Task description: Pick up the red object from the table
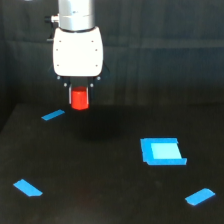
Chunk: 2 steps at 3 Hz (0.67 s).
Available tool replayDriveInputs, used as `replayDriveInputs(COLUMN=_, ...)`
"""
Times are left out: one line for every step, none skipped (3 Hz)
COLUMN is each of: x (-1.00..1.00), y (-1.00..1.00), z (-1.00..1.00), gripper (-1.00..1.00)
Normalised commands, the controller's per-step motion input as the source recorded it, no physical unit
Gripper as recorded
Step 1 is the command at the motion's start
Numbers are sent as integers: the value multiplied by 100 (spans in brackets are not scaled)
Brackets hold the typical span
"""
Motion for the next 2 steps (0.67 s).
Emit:
replayDriveInputs(x=6, y=-2, z=0, gripper=-90)
replayDriveInputs(x=7, y=-8, z=-5, gripper=-93)
